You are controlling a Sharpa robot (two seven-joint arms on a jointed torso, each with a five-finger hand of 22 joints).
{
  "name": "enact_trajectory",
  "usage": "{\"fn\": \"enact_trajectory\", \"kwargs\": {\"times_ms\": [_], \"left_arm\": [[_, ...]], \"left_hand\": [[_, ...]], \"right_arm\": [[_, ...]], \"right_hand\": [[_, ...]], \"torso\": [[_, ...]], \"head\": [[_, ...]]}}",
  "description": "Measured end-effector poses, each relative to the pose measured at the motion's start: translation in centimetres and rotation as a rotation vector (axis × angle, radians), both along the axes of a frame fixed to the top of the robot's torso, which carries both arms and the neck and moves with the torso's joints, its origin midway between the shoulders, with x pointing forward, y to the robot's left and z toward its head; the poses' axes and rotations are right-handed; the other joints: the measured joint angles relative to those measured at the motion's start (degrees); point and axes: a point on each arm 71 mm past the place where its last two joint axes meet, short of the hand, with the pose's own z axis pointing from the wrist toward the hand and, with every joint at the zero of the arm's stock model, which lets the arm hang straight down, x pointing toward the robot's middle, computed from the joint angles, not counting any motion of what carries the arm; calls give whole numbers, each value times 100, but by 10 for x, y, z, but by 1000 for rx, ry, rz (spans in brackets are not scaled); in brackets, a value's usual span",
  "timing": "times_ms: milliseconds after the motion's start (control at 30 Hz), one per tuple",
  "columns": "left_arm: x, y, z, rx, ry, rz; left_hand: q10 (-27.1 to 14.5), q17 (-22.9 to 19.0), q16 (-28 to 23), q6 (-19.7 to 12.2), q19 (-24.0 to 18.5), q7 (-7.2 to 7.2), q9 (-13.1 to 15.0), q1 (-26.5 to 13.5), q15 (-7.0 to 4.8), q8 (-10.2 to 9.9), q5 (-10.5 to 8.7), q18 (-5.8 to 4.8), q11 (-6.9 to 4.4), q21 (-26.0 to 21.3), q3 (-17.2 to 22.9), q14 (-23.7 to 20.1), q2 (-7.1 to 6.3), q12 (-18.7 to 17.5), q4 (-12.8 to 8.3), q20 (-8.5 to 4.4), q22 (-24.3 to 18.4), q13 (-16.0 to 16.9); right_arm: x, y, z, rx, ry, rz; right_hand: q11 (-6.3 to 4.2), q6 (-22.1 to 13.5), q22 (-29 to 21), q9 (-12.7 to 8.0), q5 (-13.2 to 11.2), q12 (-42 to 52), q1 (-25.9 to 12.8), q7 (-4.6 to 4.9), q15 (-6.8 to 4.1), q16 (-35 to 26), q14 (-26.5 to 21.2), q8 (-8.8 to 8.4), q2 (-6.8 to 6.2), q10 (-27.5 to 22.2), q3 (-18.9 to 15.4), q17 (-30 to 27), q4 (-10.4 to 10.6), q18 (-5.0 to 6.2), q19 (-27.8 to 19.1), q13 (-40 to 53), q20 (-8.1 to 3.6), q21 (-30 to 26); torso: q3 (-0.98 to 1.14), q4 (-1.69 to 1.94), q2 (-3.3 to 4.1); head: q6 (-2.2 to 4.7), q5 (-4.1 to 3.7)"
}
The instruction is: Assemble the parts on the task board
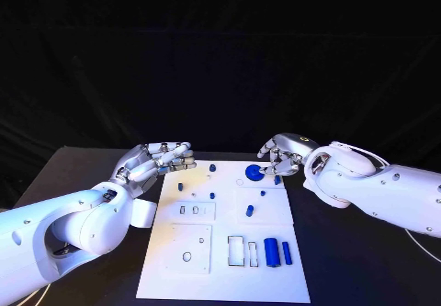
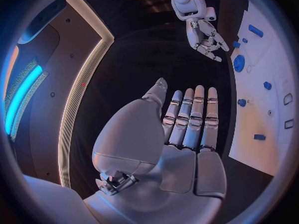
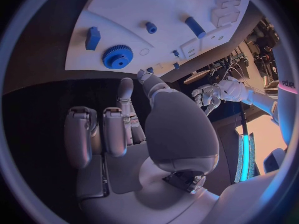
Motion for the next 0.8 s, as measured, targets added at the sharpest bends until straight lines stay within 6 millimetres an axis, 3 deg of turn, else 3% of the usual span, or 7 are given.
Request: {"fn": "enact_trajectory", "kwargs": {"times_ms": [33,200,267,333,433,633,800], "left_arm": [[0,0,0,0,0,0],[1,0,0,0,2,-1],[1,0,-1,0,3,-1],[2,0,-1,0,3,-1],[2,0,-1,1,5,-1],[2,0,-1,1,7,-2],[2,-1,-2,1,9,-4]], "left_hand": [[0,0,0,0,0,0,0,0,0,0,0,0,0,0,0,0,0,0,0,0,0,0],[0,0,0,0,0,0,0,0,0,0,0,0,0,0,0,0,0,0,0,0,0,0],[0,0,0,11,0,12,0,0,0,0,0,0,0,0,0,0,0,0,0,0,0,0],[0,0,0,21,0,20,0,0,0,0,0,0,0,0,0,0,0,0,0,0,0,0],[0,1,0,21,0,21,0,0,0,0,0,-1,0,0,0,0,0,0,0,0,0,0],[0,1,0,21,0,20,0,0,0,0,0,-1,0,0,0,0,0,0,0,0,0,0],[0,1,0,20,0,20,0,0,0,-23,0,0,0,0,0,0,0,0,0,0,-5,0]], "right_arm": [[0,-2,-1,3,14,-6],[4,-3,-4,3,56,-22],[7,0,-6,1,71,-25],[9,3,-9,0,83,-24],[12,8,-15,-4,103,-27],[18,13,-22,-13,124,-39],[22,14,-24,-17,130,-50]], "right_hand": [[23,-53,0,33,0,489,38,8,0,80,0,48,38,24,-51,4,51,-74,0,469,0,44],[83,-277,0,130,0,2595,114,70,50,497,2,195,65,666,-216,4,216,-85,8,2344,54,271],[114,-377,0,175,0,3267,132,92,86,643,0,282,84,918,-282,4,282,-174,18,2730,87,333],[151,-464,0,221,0,3742,196,114,118,741,-8,370,73,1121,-338,4,338,-176,8,2799,115,394],[176,-498,-1,270,0,4106,196,131,126,785,-1,470,76,1322,-377,4,377,-177,21,2811,128,493],[173,-528,-1,285,0,4162,232,137,126,785,-1,495,112,1343,-377,3,377,-176,28,2810,136,507],[173,-555,-1,291,0,4162,232,147,126,785,-1,495,112,1343,-376,3,377,-176,28,2810,135,508]], "torso": [[1,-1,-1],[2,4,-3],[2,7,-1],[2,9,1],[2,15,2],[2,21,5],[3,24,9]], "head": [[1,-7],[3,-26],[3,-26],[-1,-23],[-15,-10],[-30,44],[-46,47]]}}
